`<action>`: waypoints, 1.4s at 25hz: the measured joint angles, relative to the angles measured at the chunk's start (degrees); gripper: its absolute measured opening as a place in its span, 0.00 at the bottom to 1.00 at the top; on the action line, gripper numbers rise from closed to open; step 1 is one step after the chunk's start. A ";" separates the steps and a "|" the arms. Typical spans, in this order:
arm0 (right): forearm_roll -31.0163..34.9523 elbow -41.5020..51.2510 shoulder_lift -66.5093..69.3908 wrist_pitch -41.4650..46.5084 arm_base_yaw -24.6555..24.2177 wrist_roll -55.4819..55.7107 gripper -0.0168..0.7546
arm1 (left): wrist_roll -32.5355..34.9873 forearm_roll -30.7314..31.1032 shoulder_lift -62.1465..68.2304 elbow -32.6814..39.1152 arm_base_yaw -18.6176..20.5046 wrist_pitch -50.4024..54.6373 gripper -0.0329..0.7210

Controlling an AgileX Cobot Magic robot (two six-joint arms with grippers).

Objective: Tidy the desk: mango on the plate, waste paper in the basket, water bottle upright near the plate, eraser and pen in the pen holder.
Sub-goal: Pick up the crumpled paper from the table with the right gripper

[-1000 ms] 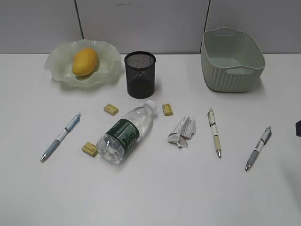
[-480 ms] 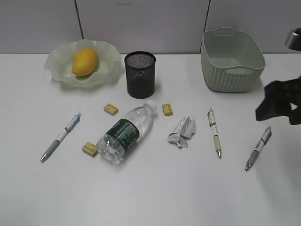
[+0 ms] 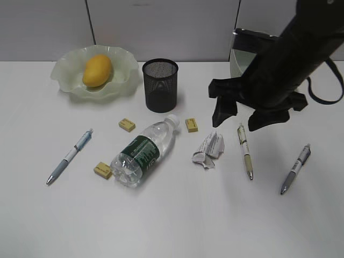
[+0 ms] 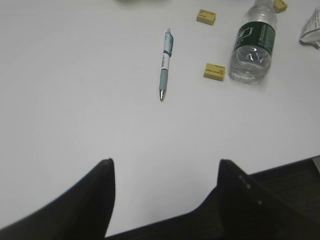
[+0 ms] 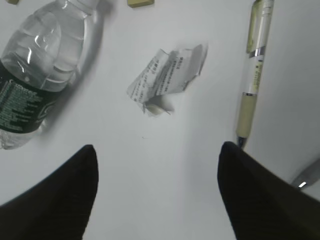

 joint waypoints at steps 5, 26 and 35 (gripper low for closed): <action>-0.70 -6.11 7.36 1.09 1.78 4.52 0.78 | 0.00 0.00 0.00 0.00 0.00 0.00 0.69; -3.00 -10.55 22.60 -3.57 2.13 12.06 0.75 | 0.00 0.00 0.00 0.00 0.00 0.00 0.69; -3.45 -10.67 23.52 -3.62 2.13 11.14 0.26 | 0.00 0.00 0.00 0.00 0.00 0.00 0.69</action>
